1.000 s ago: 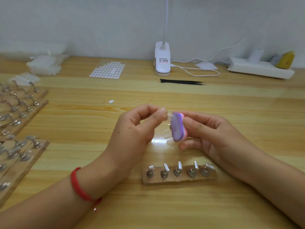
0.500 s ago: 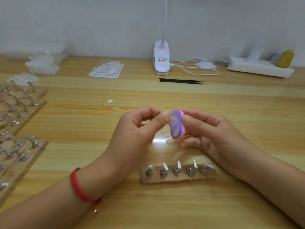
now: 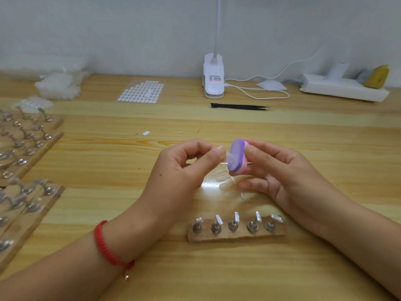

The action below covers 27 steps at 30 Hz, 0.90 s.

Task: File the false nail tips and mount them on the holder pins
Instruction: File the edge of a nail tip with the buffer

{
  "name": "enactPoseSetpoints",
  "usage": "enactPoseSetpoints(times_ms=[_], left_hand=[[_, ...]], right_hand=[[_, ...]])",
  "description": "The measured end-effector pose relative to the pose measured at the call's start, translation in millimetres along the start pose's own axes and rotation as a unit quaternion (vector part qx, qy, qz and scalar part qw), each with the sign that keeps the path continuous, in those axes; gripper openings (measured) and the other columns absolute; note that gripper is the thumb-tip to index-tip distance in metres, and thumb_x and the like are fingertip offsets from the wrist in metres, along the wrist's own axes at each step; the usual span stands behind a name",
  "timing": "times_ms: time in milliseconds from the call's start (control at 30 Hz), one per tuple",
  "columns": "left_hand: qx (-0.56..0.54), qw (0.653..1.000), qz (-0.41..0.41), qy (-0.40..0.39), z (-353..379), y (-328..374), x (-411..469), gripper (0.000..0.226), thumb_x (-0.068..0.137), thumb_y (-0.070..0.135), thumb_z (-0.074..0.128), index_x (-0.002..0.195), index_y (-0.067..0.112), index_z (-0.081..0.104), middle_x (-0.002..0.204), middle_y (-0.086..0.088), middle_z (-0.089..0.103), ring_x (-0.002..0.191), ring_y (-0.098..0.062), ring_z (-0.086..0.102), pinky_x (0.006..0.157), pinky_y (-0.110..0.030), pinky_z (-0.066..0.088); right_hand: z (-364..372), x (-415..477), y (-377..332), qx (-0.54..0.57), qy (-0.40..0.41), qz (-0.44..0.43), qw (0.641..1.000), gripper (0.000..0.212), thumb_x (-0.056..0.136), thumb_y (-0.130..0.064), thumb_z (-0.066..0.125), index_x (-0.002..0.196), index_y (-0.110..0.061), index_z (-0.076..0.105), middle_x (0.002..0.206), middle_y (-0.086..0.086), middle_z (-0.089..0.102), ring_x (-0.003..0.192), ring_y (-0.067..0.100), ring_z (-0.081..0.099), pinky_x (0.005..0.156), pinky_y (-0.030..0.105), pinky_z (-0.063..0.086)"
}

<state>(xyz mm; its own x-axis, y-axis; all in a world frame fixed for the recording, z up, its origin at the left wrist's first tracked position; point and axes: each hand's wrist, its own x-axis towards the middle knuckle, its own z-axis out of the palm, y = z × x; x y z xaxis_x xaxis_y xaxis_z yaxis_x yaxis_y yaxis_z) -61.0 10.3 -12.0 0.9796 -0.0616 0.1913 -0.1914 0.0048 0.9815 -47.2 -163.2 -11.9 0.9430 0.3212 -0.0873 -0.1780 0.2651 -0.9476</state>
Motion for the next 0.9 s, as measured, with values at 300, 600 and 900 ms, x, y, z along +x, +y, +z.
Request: enactPoseSetpoints(times_ms=[300, 600, 900], left_hand=[[-0.010, 1.000, -0.019, 0.002, -1.5, -0.2, 0.8, 0.020, 0.071, 0.040, 0.061, 0.065, 0.021, 0.064, 0.043, 0.015, 0.037, 0.039, -0.003, 0.026, 0.041, -0.010, 0.026], [-0.005, 1.000, -0.011, -0.018, -3.2, -1.4, 0.6, 0.019, 0.080, 0.034, 0.066, 0.067, 0.021, 0.063, 0.041, 0.014, 0.039, 0.038, -0.002, 0.026, 0.041, -0.009, 0.026], [0.003, 1.000, -0.004, -0.020, -0.7, -3.0, 0.0, 0.018, 0.080, 0.031, 0.057, 0.065, 0.022, 0.060, 0.040, 0.014, 0.041, 0.037, -0.002, 0.027, 0.041, -0.009, 0.026]], right_hand=[[0.9, -0.3, -1.5, -0.002, -0.009, 0.011, 1.000, 0.025, 0.073, -0.022, 0.076, 0.095, -0.011, 0.076, 0.083, 0.012, 0.072, 0.070, 0.016, 0.070, 0.058, 0.022, 0.056], [2.5, -1.7, -1.8, -0.020, -0.019, 0.007, 1.000, 0.021, 0.068, -0.022, 0.081, 0.088, -0.015, 0.078, 0.077, 0.012, 0.072, 0.066, 0.015, 0.070, 0.058, 0.022, 0.056], [2.8, -1.4, -2.6, -0.027, -0.011, 0.012, 1.000, 0.023, 0.068, -0.022, 0.078, 0.088, -0.013, 0.077, 0.079, 0.013, 0.072, 0.067, 0.016, 0.070, 0.058, 0.022, 0.056]])
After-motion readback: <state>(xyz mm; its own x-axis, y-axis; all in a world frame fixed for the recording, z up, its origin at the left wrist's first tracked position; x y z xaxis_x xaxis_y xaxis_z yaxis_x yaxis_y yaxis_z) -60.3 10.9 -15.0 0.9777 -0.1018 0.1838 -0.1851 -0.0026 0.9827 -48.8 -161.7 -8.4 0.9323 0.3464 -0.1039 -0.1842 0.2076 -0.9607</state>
